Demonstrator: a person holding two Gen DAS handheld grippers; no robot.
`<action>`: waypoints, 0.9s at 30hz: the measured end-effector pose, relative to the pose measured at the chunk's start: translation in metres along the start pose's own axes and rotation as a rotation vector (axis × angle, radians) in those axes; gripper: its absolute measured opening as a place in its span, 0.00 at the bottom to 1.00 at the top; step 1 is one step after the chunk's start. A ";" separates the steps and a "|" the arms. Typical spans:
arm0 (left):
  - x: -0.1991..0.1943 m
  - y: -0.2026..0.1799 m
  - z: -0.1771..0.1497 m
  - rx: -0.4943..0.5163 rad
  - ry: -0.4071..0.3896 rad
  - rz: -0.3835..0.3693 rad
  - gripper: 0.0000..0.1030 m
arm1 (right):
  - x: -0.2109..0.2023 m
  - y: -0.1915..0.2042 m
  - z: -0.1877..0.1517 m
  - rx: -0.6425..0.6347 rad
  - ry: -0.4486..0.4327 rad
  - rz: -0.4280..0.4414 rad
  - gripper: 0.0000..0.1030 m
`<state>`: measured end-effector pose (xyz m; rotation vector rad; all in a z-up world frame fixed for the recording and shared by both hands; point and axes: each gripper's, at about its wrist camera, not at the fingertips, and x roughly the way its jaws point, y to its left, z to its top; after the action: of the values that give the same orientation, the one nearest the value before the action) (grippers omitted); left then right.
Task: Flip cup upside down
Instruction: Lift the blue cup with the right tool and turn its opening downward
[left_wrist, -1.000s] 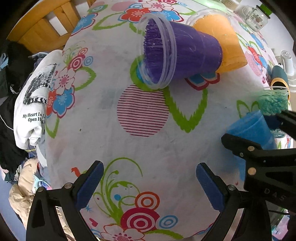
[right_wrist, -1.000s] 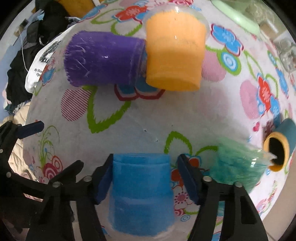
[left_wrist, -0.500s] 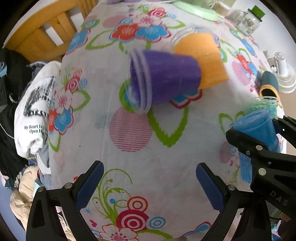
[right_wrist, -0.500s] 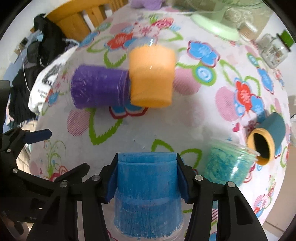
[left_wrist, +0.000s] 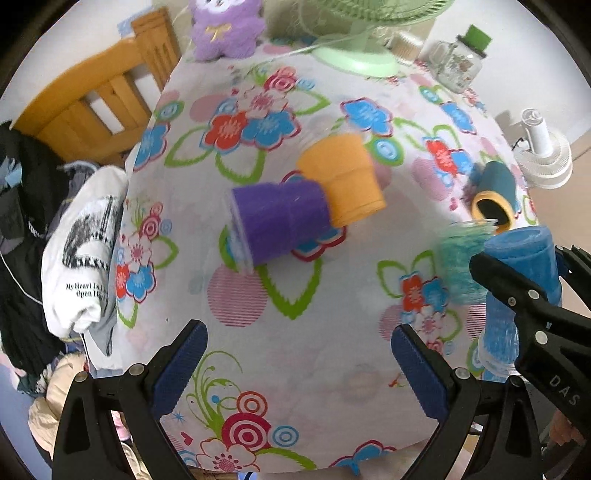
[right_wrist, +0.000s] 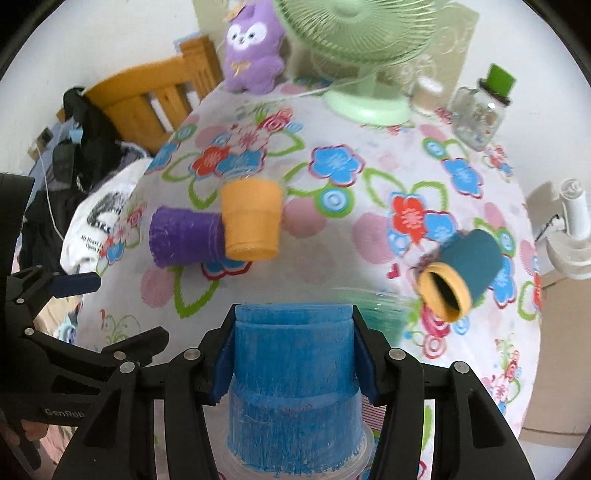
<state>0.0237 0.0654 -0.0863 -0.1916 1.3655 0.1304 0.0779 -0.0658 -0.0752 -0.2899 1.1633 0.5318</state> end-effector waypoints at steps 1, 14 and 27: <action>-0.003 -0.002 0.000 0.005 -0.008 0.000 0.98 | -0.006 -0.005 -0.002 0.012 -0.014 -0.002 0.55; -0.039 -0.039 0.001 0.045 -0.099 0.000 0.98 | -0.072 -0.066 -0.025 0.169 -0.197 -0.047 0.55; -0.028 -0.073 0.001 0.079 -0.154 -0.002 0.98 | -0.082 -0.103 -0.052 0.221 -0.358 -0.064 0.55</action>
<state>0.0338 -0.0052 -0.0543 -0.1144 1.2149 0.0873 0.0682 -0.1977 -0.0247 -0.0376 0.8516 0.3761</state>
